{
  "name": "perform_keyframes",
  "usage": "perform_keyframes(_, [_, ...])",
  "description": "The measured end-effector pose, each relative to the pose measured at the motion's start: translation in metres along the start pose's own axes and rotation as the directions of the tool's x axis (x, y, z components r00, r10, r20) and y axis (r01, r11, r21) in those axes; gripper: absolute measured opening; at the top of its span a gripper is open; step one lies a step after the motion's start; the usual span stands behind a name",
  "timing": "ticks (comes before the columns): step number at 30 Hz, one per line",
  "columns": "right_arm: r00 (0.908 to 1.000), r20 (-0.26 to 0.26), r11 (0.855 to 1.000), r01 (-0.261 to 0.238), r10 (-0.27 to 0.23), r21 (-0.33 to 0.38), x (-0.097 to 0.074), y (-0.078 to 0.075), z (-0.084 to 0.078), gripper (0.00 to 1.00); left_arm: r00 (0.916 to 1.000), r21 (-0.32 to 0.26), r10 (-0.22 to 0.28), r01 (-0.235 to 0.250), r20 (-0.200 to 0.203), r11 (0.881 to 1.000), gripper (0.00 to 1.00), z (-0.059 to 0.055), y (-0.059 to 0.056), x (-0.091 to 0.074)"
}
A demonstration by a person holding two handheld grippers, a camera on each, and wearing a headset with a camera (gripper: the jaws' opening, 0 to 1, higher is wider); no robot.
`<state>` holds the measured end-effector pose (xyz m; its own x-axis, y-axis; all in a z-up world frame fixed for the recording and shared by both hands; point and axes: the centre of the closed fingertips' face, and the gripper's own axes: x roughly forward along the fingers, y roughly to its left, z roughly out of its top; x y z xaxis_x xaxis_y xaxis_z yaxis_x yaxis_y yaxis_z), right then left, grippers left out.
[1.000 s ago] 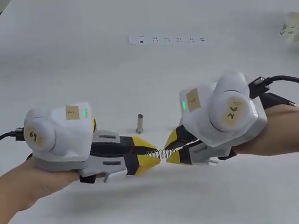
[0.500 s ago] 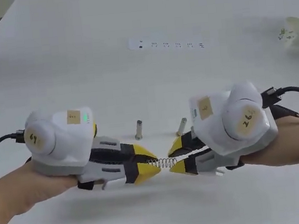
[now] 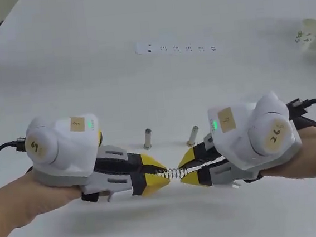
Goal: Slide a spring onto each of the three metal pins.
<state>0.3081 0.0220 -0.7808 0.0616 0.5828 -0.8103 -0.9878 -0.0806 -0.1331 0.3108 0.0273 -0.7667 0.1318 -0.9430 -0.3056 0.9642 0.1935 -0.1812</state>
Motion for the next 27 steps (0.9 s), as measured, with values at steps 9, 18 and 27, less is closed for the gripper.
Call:
perform_keyframes(9, [0.9996,0.024,1.0,-0.014,0.014,0.005,-0.01,-0.001,0.01,0.07,0.9998,0.014,-0.002,0.002,-0.017,1.0,0.02,-0.006,-0.001,0.001])
perform_keyframes(18, [0.9956,0.084,0.999,-0.044,0.041,0.03,-0.014,0.0,0.024,0.07,0.9999,0.012,-0.006,0.006,-0.014,1.0,0.02,-0.007,-0.002,-0.001])
perform_keyframes(27, [0.988,0.143,0.995,-0.068,0.057,0.072,-0.017,0.003,0.034,0.07,0.9998,0.012,-0.012,0.012,-0.013,1.0,0.02,-0.01,-0.006,-0.002])
